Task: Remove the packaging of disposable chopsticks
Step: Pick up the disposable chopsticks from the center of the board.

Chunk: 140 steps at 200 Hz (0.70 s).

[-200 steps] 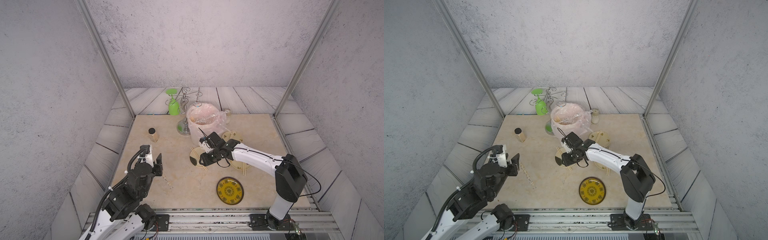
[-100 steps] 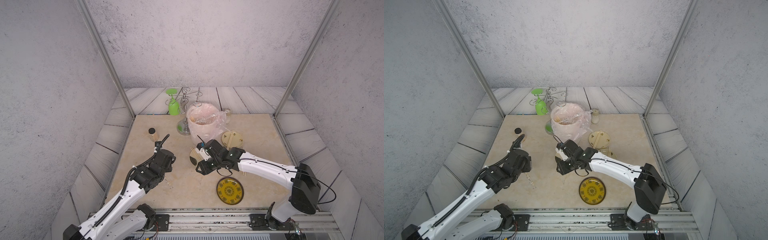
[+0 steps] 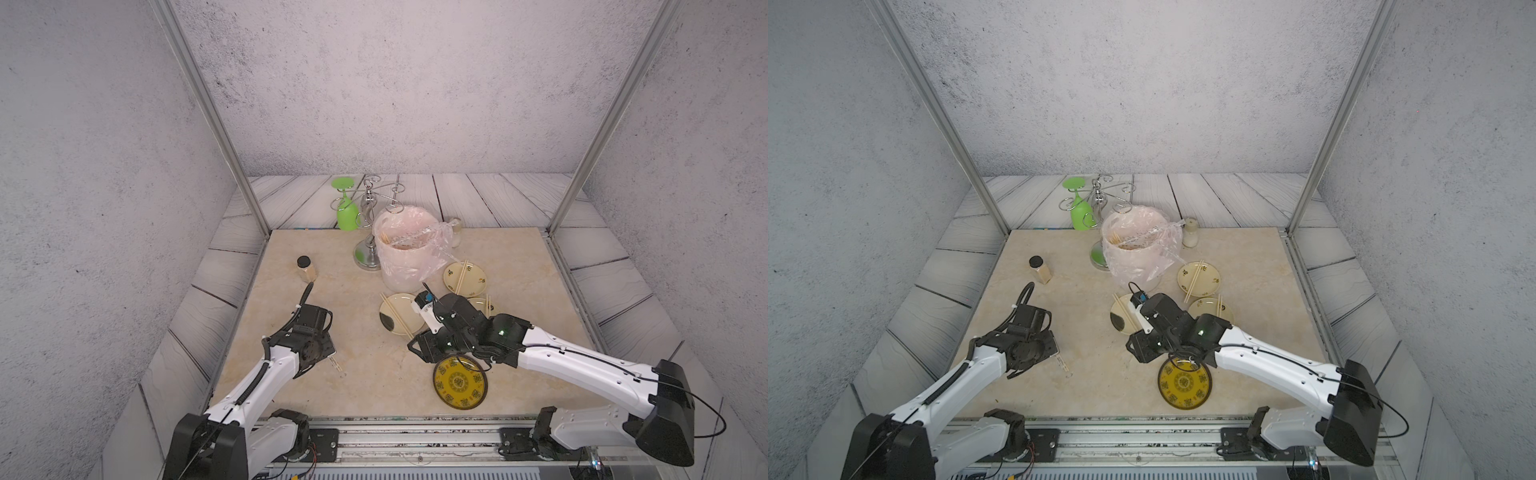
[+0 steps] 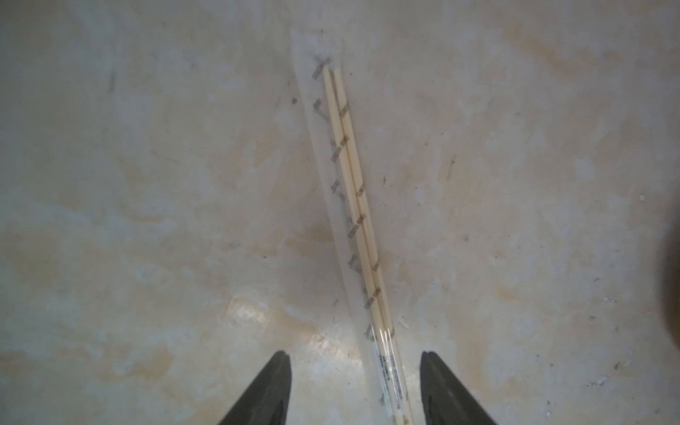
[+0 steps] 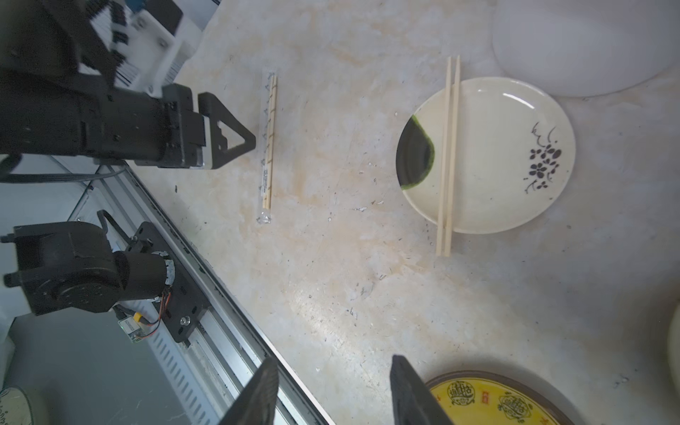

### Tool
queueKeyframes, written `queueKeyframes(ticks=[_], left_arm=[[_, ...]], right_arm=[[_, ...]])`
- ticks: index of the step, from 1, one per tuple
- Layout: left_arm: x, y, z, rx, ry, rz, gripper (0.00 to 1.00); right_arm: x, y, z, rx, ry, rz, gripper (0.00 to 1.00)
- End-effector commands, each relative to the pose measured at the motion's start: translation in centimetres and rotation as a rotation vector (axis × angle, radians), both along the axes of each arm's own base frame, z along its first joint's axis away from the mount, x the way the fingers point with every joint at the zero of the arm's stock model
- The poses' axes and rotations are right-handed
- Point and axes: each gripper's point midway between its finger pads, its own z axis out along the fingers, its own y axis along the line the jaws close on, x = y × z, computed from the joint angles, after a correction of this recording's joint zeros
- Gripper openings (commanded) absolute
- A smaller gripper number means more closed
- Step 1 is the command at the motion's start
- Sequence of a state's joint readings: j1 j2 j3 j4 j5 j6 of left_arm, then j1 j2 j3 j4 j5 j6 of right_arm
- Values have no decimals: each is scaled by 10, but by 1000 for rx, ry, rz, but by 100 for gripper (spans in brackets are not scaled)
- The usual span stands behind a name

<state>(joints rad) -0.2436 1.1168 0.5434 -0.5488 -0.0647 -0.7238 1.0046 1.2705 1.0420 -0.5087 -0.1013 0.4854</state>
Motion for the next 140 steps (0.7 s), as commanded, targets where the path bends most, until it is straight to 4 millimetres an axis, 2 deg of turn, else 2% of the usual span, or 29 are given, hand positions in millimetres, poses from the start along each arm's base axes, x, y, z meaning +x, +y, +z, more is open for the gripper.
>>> queueKeyframes(ticks=[1, 29, 62, 73, 85, 105, 114, 127, 140], left_arm=[[-2, -9, -16, -64, 49, 17, 55], [7, -21, -23, -108, 95, -8, 52], [1, -14, -34, -43, 219, -16, 46], [-1, -13, -34, -46, 225, 5, 40], [-2, -13, -33, -47, 227, 11, 28], [-9, -6, -34, -7, 266, 25, 22], [-11, -6, -34, -5, 272, 25, 12], [-15, -2, -34, 9, 283, 34, 5], [-17, 1, -34, 30, 293, 33, 3]], right_arm=[[4, -4, 2, -16, -52, 5, 51], [2, -3, -5, -48, -42, 36, 51], [0, -4, -13, -29, -37, 25, 51], [-1, -4, -13, -9, -34, 23, 51], [-2, -1, -14, 13, -35, 31, 52], [-4, 4, -14, 19, -33, 62, 52], [-5, 6, -13, 22, -32, 80, 52], [-7, 8, -11, 29, -38, 105, 52], [-8, 9, -9, 30, -44, 123, 52]])
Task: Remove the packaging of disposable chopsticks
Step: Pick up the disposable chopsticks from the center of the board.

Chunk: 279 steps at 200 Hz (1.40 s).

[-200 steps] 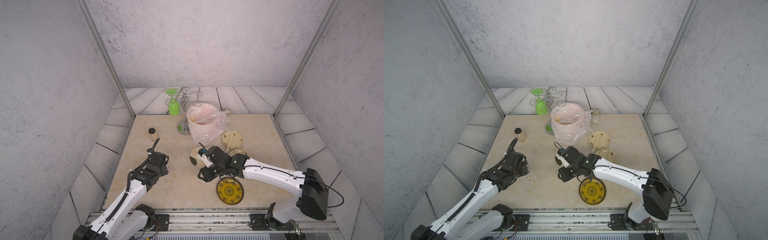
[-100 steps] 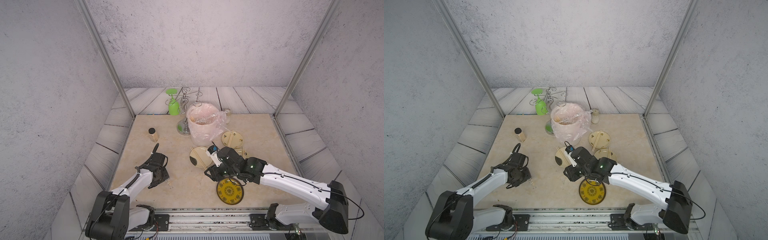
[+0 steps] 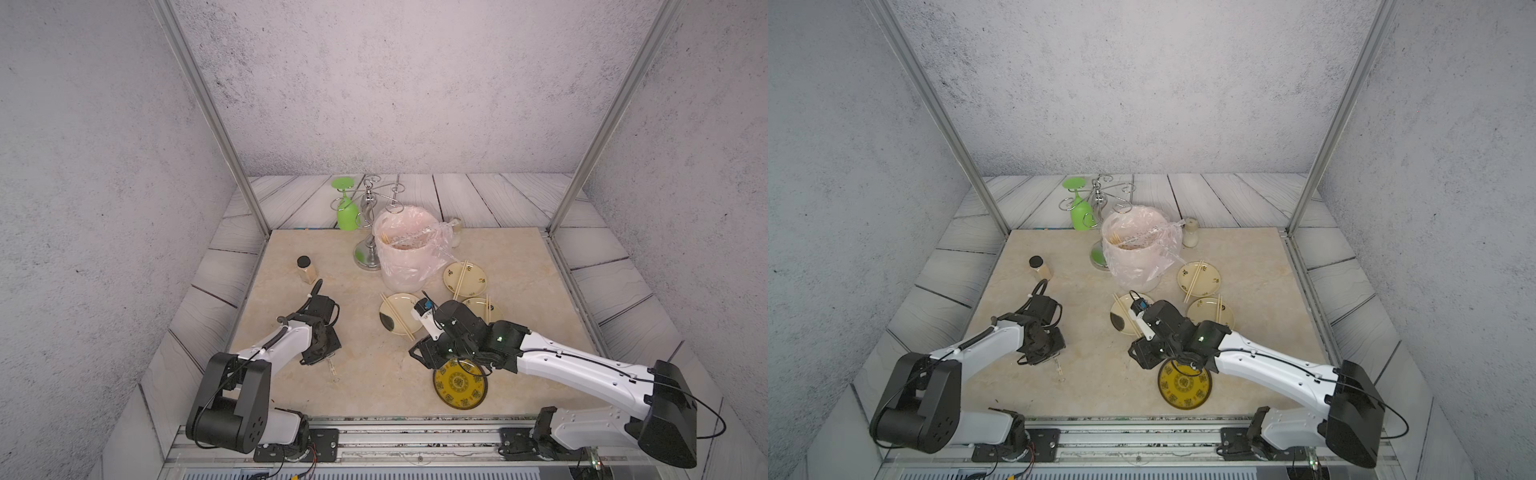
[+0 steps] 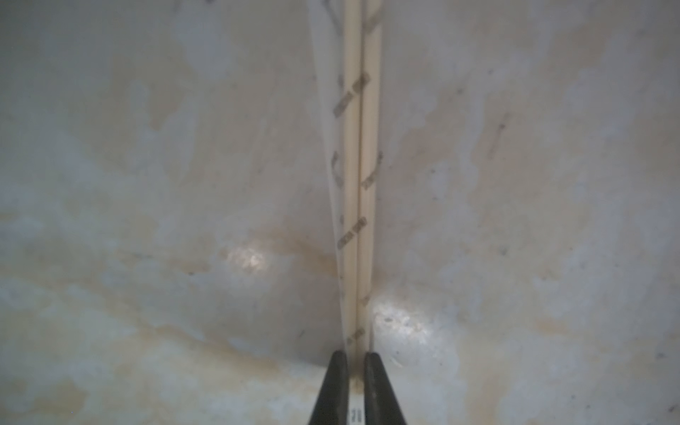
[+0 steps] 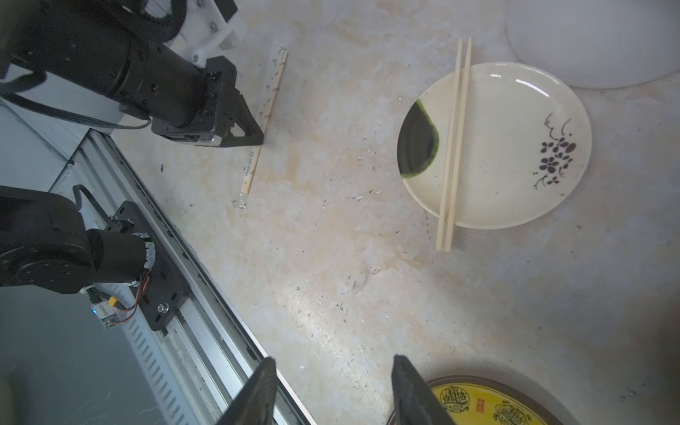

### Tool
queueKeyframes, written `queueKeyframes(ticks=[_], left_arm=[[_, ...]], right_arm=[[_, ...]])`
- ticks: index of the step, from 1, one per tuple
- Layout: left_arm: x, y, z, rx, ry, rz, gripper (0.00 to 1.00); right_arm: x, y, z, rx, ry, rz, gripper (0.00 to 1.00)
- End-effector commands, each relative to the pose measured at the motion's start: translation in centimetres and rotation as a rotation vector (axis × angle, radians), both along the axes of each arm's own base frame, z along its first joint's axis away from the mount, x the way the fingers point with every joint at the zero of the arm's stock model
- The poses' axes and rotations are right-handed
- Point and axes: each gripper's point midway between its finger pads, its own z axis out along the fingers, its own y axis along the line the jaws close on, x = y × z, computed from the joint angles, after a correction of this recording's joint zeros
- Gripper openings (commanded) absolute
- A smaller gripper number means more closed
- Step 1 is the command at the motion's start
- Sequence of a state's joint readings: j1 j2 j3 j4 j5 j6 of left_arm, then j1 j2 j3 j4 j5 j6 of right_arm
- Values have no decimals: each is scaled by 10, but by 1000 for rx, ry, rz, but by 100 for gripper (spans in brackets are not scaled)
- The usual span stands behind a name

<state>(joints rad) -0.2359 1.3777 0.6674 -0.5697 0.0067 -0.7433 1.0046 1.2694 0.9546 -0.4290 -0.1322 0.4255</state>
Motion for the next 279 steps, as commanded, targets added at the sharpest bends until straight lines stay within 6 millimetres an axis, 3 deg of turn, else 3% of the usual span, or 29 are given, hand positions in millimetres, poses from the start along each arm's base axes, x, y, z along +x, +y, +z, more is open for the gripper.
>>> queueKeyframes(ticks=[1, 45, 74, 128, 162, 204, 241, 279], left_arm=[[-30, 15, -12, 67, 125, 18, 3], [-30, 18, -9, 76, 97, 35, 0], [-20, 17, 6, 54, 0, 58, 0], [-1, 19, 65, 15, -300, 61, 0], [1, 18, 101, 0, -410, 31, 0], [11, -15, 154, -156, -567, -121, 0], [15, -40, 210, -282, -750, -234, 0], [10, -63, 243, -419, -875, -329, 0]], right_arm=[[-3, 8, 13, 39, -27, 61, 52], [-2, 10, 10, 34, -36, 78, 52], [-1, 11, 14, 43, -37, 69, 52], [8, 13, 33, 61, -64, 22, 52], [11, 26, 43, 112, -38, 16, 52], [11, 50, 53, 152, -5, 72, 52], [8, 76, 75, 240, -16, 168, 50], [14, 96, 100, 425, -12, 167, 51]])
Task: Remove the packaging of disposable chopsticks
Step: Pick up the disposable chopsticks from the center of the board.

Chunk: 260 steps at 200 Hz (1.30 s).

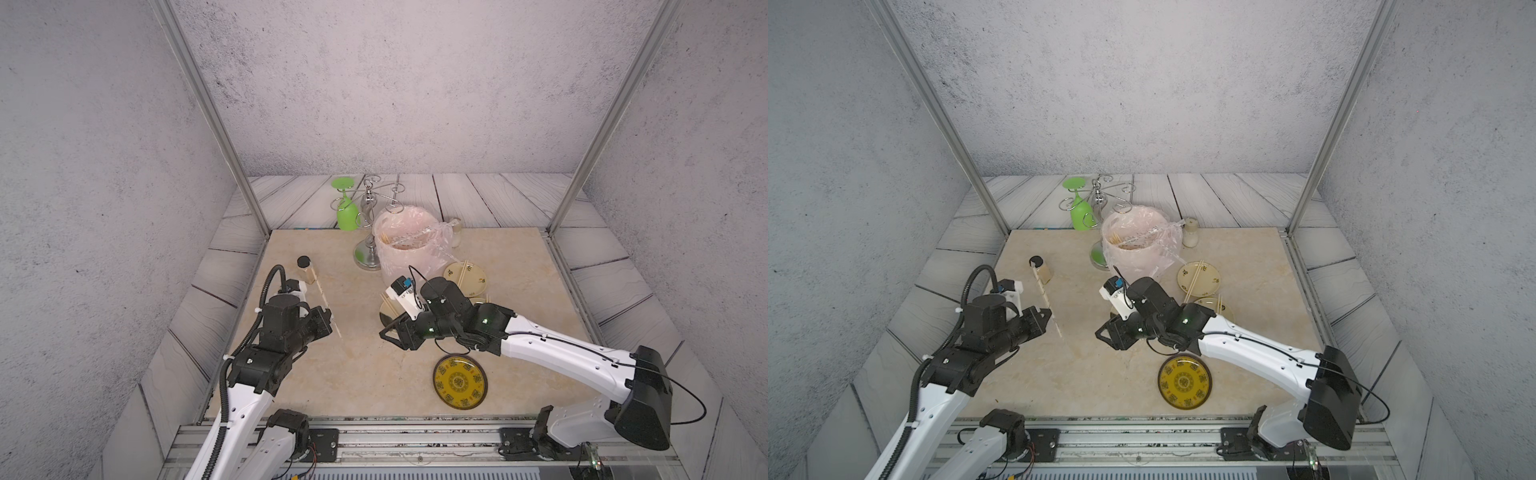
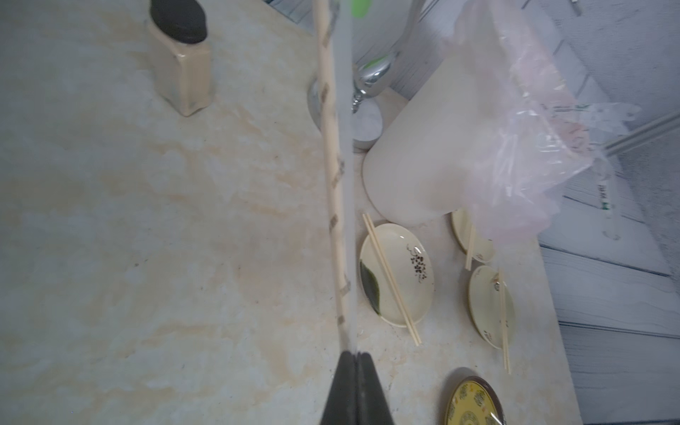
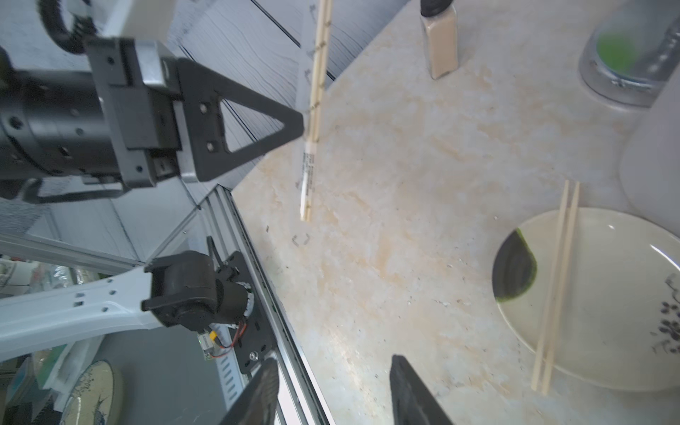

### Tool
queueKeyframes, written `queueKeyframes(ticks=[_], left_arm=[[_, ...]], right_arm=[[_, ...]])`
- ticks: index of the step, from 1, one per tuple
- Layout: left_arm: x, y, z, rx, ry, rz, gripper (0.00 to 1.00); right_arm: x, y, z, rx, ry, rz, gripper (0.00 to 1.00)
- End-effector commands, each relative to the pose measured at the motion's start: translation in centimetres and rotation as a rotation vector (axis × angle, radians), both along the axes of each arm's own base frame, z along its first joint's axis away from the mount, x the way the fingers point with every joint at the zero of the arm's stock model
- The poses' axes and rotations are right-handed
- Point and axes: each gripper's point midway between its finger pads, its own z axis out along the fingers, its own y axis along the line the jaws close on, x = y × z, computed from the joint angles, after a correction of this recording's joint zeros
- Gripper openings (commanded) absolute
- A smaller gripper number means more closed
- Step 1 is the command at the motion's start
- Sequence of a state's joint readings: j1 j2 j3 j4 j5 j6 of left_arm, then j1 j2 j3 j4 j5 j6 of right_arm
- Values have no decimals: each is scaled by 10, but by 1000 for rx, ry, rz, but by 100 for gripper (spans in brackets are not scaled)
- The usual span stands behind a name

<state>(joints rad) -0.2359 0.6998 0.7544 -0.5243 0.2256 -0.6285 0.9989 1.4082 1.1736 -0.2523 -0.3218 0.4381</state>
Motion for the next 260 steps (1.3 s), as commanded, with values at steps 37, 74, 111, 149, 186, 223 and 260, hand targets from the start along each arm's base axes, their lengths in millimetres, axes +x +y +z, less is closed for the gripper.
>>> queueKeyframes(ticks=[37, 74, 111, 149, 186, 223, 260], left_arm=[[-11, -39, 48, -224, -225, -203, 0], [-25, -39, 64, -245, -303, -226, 0], [-39, -48, 73, -301, -356, -298, 0], [-49, -61, 96, -446, -436, -384, 0], [-57, -69, 114, -433, -484, -457, 0], [-64, -71, 125, -427, -510, -490, 0], [-69, -70, 137, -442, -554, -494, 0]], right_arm=[[-4, 46, 27, 248, 88, 111, 56], [5, 55, 10, 245, 99, 89, 57], [0, 62, 16, 277, 44, 176, 60], [-25, 68, 37, 384, 62, 348, 59], [-37, 69, 50, 454, 52, 429, 44], [-44, 69, 55, 510, 110, 480, 35], [-44, 64, 52, 516, 138, 454, 19]])
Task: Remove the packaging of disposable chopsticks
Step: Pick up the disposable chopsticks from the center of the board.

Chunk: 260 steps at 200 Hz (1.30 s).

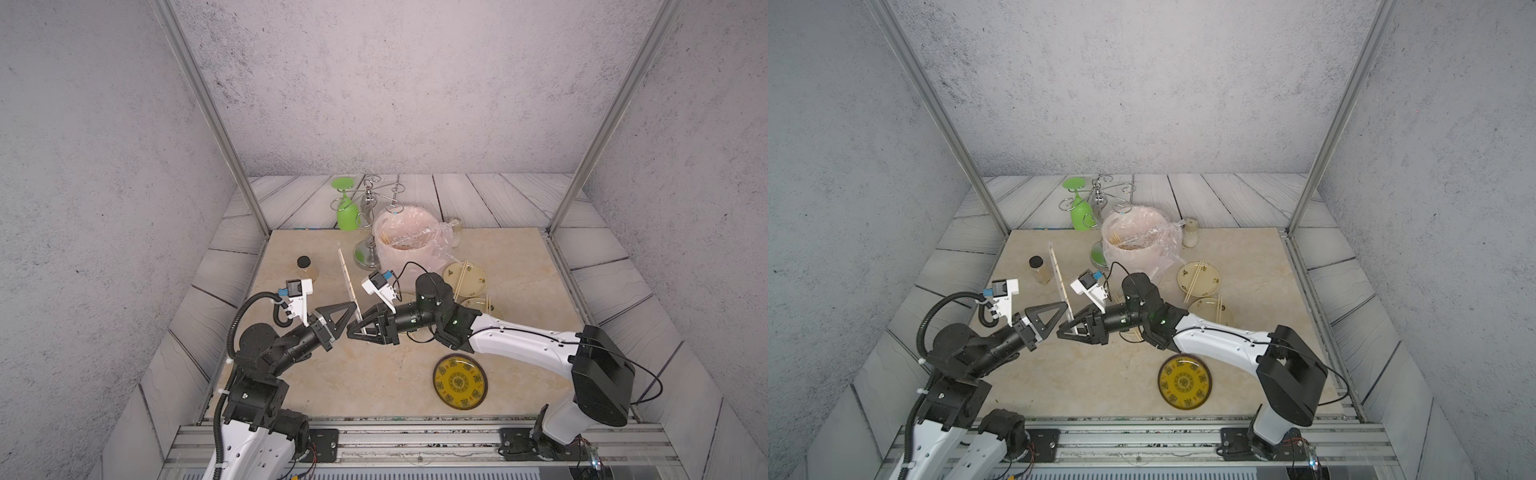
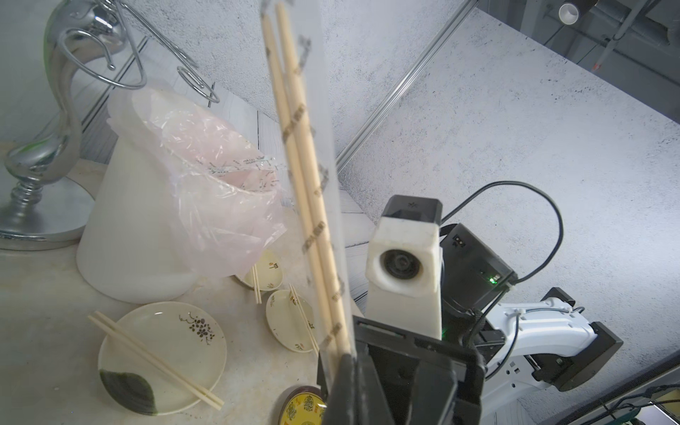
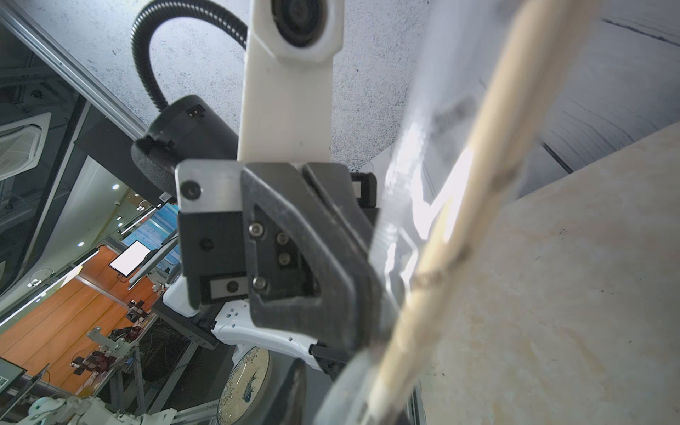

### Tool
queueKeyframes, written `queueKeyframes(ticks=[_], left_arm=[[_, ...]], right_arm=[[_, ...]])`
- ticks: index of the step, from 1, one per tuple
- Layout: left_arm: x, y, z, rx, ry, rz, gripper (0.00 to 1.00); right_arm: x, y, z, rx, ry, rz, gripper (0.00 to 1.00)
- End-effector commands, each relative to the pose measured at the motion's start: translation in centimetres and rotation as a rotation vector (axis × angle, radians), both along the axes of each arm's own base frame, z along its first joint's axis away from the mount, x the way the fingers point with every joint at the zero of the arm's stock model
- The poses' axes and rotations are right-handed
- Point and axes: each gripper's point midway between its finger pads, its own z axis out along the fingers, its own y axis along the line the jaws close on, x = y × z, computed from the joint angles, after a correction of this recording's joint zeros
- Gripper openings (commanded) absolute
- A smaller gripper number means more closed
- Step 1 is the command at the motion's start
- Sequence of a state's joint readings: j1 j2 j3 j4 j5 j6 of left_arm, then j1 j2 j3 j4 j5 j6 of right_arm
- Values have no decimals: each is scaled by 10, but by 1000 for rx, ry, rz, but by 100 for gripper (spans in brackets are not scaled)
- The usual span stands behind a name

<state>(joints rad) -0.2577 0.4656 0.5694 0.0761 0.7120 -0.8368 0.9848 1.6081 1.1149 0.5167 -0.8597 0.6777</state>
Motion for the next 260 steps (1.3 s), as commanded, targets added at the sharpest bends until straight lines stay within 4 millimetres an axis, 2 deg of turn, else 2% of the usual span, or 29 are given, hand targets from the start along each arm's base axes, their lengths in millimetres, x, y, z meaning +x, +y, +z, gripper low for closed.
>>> queueKeyframes(ticks=[1, 36, 65, 84, 88, 96, 101, 107, 117, 143, 160, 177, 195, 226, 260], left_arm=[[-13, 0, 30, -32, -98, -25, 0], [-21, 1, 33, 0, -139, -19, 0], [-23, -3, 36, 8, -138, -35, 0], [-18, 3, 39, 33, -117, 14, 0], [-17, 5, 40, 42, -113, 30, 13], [-15, 8, 40, 70, -104, 60, 50], [-13, 12, 41, 81, -92, 88, 66], [-11, 14, 42, 82, -83, 106, 78], [-6, 17, 46, 70, -70, 131, 86], [11, 12, 59, -2, -10, 124, 87], [15, -1, 73, -44, -2, 45, 86], [15, -3, 82, -66, -2, 31, 85], [20, 1, 77, -68, 25, 69, 85], [38, 2, 54, -71, 137, 119, 84], [32, -8, 61, -60, 119, 72, 82]], right_arm=[[-3, -2, -3, 10, 32, 28, 19], [1, -2, -5, -14, 44, -8, 0], [8, -7, -9, -42, 40, -76, 0], [12, -15, -13, -76, 8, -137, 0], [13, -17, -13, -85, -4, -151, 0], [14, -22, -14, -111, -36, -179, 0], [15, -25, -13, -123, -62, -194, 0], [15, -30, -14, -154, -88, -211, 0], [13, -36, -15, -198, -137, -224, 0], [8, -52, -23, -313, -242, -237, 0], [16, -64, -30, -390, -278, -295, 0], [24, -74, -36, -462, -298, -350, 0], [33, -83, -37, -520, -315, -421, 0], [38, -90, -32, -587, -346, -487, 0], [38, -88, -38, -622, -355, -491, 0]])
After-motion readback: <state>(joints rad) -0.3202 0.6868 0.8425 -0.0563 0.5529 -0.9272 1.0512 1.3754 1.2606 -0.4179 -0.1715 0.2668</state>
